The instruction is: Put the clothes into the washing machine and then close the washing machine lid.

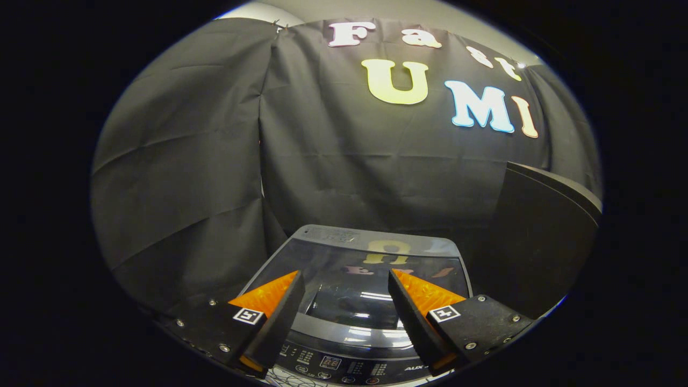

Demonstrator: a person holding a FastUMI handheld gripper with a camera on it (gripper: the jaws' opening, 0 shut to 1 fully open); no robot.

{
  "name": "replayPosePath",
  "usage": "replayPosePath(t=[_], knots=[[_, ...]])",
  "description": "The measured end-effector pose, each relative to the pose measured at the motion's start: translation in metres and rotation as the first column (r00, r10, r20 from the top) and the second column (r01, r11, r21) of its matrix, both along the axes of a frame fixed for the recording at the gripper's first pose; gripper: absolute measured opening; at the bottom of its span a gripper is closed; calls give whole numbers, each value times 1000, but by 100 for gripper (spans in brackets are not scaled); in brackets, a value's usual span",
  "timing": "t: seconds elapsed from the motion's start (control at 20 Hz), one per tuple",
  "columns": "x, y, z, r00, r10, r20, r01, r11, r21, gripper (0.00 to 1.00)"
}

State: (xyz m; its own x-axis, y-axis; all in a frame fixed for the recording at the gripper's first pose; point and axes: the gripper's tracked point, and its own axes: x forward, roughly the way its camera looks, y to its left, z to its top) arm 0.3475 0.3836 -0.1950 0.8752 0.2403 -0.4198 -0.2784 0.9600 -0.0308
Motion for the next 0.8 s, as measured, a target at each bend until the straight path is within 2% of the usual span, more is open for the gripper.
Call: replayPosePath(t=[0.3,0.5,0.8], knots=[[-20,-24,52,997,-26,73,22,998,60,96],[-31,-63,87,990,-59,129,49,995,82,96],[-62,-119,126,975,-61,215,43,995,89,96]])
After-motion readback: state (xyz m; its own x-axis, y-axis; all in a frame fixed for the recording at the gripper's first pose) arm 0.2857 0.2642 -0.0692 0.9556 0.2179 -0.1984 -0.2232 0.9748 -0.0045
